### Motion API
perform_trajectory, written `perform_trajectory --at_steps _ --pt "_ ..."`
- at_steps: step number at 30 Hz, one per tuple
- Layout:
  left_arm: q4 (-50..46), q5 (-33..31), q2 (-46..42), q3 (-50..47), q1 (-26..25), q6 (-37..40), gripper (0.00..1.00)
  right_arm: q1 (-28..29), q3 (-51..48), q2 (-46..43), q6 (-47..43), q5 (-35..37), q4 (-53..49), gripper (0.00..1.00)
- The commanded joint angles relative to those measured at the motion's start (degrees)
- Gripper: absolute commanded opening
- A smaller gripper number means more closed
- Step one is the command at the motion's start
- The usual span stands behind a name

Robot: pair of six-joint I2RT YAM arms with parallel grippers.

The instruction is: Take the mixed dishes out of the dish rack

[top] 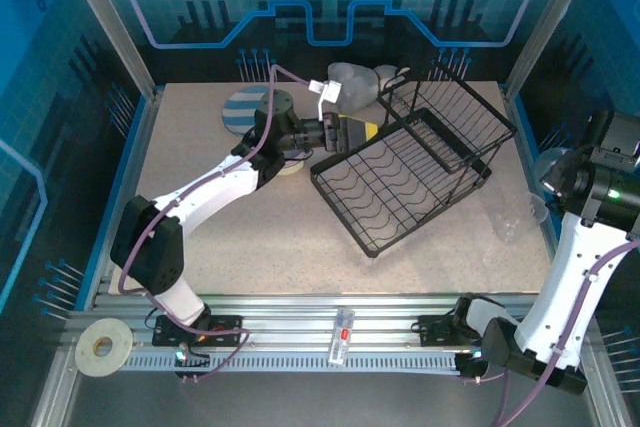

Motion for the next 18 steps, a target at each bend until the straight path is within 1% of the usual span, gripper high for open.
perform_trajectory --at_steps 1,5,8,10,14,18 --pt "2.38 -0.59 -4.45 -3.3 0.33 6.06 0.99 -1.65 -1.42 0.06 3.42 -2.31 2.75 0.0" --pt "1.33 -2.12 -8.02 -7.47 0.33 13.16 0.99 -3.08 -2.6 0.87 4.97 -4.19 3.07 0.0" --pt "1.43 -3.09 -9.94 -10.86 0.36 17.71 0.99 -6.48 -5.68 0.63 7.34 -7.42 4.62 0.0" --pt "1.04 -3.79 -10.59 -12.48 0.34 19.61 0.99 -7.59 -6.79 0.87 8.24 -8.26 4.78 0.0" --pt "1.65 -5.85 -11.0 -14.53 0.62 20.34 0.99 -9.91 -7.02 1.49 9.72 -10.78 4.47 0.0" --pt "4.52 -7.46 -11.39 -16.94 1.13 19.49 0.99 -12.32 -9.51 1.37 12.47 -15.19 5.82 0.0"
